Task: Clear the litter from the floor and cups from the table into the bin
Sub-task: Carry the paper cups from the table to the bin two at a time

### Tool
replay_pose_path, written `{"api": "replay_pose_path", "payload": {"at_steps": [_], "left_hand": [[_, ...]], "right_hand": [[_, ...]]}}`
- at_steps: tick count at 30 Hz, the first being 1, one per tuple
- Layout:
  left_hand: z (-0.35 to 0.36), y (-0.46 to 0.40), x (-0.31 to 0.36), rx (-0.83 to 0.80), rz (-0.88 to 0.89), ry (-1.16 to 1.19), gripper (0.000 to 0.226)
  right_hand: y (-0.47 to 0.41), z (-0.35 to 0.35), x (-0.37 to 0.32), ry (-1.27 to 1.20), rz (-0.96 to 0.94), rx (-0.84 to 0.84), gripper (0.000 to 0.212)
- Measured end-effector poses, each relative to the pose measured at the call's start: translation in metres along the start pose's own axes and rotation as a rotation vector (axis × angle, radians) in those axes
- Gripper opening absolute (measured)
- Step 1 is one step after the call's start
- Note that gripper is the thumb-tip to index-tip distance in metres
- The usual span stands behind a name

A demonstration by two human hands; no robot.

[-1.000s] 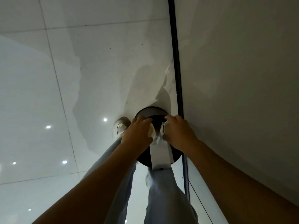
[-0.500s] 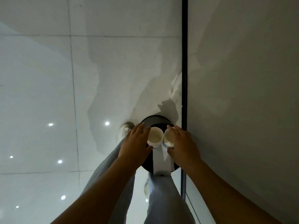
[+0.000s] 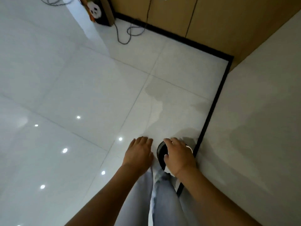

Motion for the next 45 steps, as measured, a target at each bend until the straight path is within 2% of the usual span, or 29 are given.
{"api": "replay_pose_path", "payload": {"at_steps": [5,11,22,27,34,45], "left_hand": [[-0.041,0.096,-0.064,0.06,-0.201,0.102,0.052],[-0.07,0.2,-0.175,0.158,-0.401,0.194,0.05],[-0.047,0.428,-0.457,0.286,-0.773,0.357,0.05],[-0.03,0.518,-0.555,0.343,-0.955,0.459,0.052],[-0.031,0.569,-0.651,0.398,-1.091,0.615,0.053],[-0.091,0.598,-0.852,0.531,-1.276,0.751,0.05]], "right_hand": [[0.045,-0.024,-0.116,0.215,-0.211,-0.041,0.054],[0.072,-0.007,-0.271,0.387,-0.413,-0.092,0.057],[0.114,0.113,-0.602,0.585,-0.756,-0.164,0.054],[0.135,0.159,-0.719,0.685,-0.914,-0.199,0.055],[0.125,0.2,-0.842,0.804,-1.034,-0.249,0.058],[0.058,0.237,-1.076,0.98,-1.234,-0.258,0.056]]}}
Point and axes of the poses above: each hand's wrist, its own y-axis away from the middle knuckle, its own z-axis out of the palm, x = y × z, the point moved 9 cm from there along -y, towards the middle knuckle
